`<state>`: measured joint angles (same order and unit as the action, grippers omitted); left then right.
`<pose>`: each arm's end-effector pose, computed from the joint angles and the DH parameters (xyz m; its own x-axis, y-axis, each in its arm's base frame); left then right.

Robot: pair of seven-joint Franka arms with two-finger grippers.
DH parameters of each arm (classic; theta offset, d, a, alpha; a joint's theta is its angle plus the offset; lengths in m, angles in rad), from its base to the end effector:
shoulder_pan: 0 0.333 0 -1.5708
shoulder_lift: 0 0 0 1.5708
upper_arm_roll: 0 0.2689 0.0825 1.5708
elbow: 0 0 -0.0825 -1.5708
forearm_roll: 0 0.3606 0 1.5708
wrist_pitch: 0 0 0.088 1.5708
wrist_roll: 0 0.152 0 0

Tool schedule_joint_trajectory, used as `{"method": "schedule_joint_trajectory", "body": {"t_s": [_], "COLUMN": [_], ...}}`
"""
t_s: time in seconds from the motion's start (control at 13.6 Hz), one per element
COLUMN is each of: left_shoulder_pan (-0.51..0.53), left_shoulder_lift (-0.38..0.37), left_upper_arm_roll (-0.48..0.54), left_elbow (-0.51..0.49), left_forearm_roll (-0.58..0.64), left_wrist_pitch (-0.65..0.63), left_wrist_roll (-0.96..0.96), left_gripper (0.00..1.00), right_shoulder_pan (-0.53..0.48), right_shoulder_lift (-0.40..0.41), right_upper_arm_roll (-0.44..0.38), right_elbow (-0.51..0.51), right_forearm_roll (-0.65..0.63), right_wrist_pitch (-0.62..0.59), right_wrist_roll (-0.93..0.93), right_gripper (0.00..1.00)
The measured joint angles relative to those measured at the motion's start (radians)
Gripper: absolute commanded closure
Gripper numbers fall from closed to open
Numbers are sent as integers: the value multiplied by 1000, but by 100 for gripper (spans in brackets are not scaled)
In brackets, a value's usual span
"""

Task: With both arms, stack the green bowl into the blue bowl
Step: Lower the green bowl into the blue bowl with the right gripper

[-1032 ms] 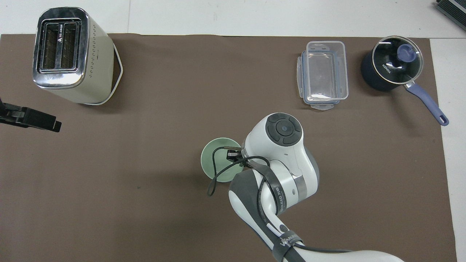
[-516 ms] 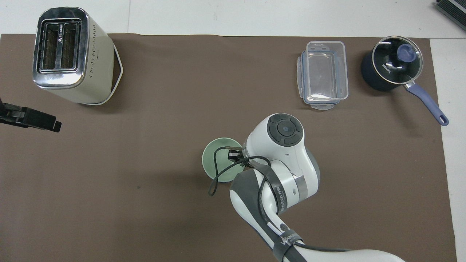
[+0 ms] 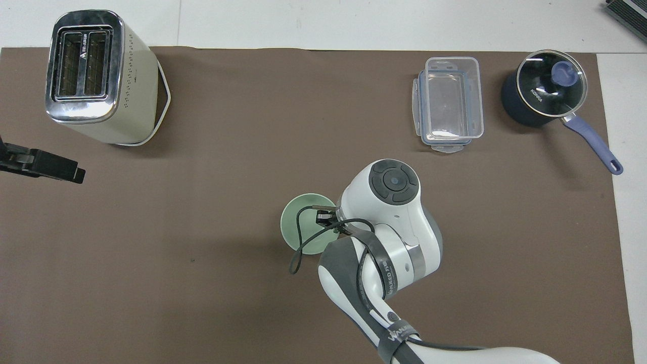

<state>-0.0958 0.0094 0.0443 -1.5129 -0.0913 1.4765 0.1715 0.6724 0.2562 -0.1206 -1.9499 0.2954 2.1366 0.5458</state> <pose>0.5207 -0.0415 0.5458 0.9730 -0.2288 -0.0293 -0.2250 -0.9695 0.0971 0.4699 0.3173 0.2700 0.9738 -0.1436 -0.1763 -0.1681 -0.9767 -0.1332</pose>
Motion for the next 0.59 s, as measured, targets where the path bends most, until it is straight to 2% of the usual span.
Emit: {"method": "schedule_joint_trajectory", "body": {"t_s": [0.15, 0.22, 0.37, 0.44, 0.52, 0.59], "left_shoulder_pan": [0, 0, 0, 0, 0, 0], "left_shoulder_lift": [0, 0, 0, 0, 0, 0], "left_upper_arm_roll": [0, 0, 0, 0, 0, 0], "left_elbow": [0, 0, 0, 0, 0, 0], "left_forearm_roll": [0, 0, 0, 0, 0, 0], "left_wrist_pitch": [0, 0, 0, 0, 0, 0], "left_wrist_roll": [0, 0, 0, 0, 0, 0], "left_gripper": [0, 0, 0, 0, 0, 0], "right_shoulder_pan": [1, 1, 1, 1, 1, 1], "right_shoulder_lift": [0, 0, 0, 0, 0, 0], "right_upper_arm_roll": [0, 0, 0, 0, 0, 0], "right_elbow": [-2, -2, -3, -2, -1, 1], "right_forearm_roll": [0, 0, 0, 0, 0, 0], "right_wrist_pitch": [0, 0, 0, 0, 2, 5], "right_wrist_roll": [0, 0, -1, -1, -2, -3], "right_gripper": [67, 56, 41, 25, 0, 0]}}
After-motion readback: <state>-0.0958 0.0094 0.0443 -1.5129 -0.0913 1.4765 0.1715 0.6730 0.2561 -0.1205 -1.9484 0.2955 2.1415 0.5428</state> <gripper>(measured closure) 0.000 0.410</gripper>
